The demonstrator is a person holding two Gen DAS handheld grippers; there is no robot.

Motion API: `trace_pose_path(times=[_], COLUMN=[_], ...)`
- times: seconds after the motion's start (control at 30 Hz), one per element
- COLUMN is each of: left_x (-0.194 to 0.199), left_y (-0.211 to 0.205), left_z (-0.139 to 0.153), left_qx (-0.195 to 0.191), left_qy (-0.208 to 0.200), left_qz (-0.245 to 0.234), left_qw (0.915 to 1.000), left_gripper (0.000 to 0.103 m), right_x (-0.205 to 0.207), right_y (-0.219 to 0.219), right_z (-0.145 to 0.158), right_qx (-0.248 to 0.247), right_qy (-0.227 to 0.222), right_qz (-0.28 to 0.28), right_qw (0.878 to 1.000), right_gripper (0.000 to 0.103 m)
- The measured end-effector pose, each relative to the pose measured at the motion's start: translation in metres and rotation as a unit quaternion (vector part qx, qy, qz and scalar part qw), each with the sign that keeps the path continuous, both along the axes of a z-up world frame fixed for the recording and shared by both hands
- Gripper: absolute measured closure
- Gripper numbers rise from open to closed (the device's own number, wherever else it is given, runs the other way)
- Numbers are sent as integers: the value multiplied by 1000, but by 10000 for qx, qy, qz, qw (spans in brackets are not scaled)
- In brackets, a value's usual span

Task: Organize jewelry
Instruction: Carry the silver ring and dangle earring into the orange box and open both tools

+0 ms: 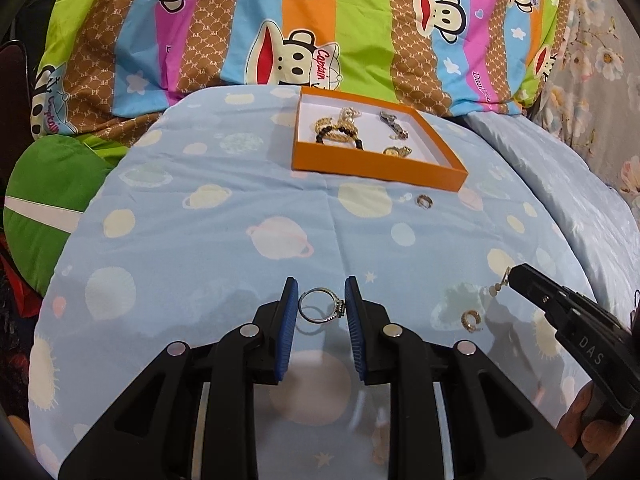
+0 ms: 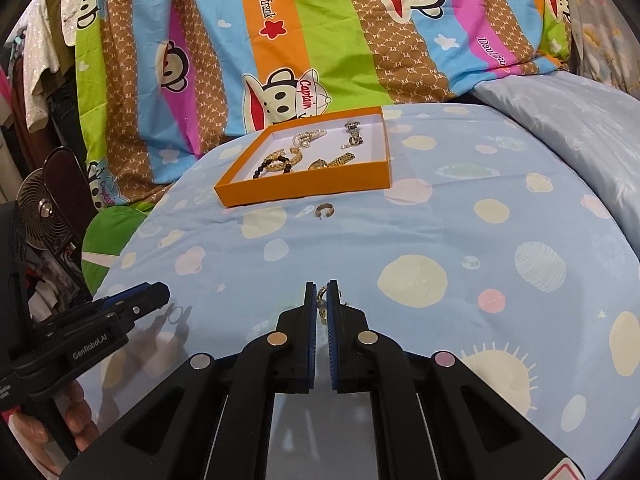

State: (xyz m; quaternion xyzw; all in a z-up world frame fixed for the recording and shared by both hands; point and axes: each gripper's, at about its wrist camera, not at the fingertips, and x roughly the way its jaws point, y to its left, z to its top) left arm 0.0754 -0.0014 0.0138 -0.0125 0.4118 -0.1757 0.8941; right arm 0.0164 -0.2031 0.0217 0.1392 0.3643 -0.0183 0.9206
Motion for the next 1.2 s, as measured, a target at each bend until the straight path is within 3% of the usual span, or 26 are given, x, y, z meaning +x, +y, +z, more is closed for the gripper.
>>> trace_pose_path(times=[0.5,1.2], left_x=[32,117], left_y=[-11,-61], left_z=[23,53], left_qx=[-92,16], left_qy=[-227,-662], left_qz=[0,-51], left_qw=[9997,9978], left_gripper=[80,80], right_x=[23,118], right_y=[-6,-39], right_z=[18,47], right_qx=[21,-39], right_qy=[-217,-554], right_qz=[117,154], right_qw=[9997,9983], right_gripper=[98,98])
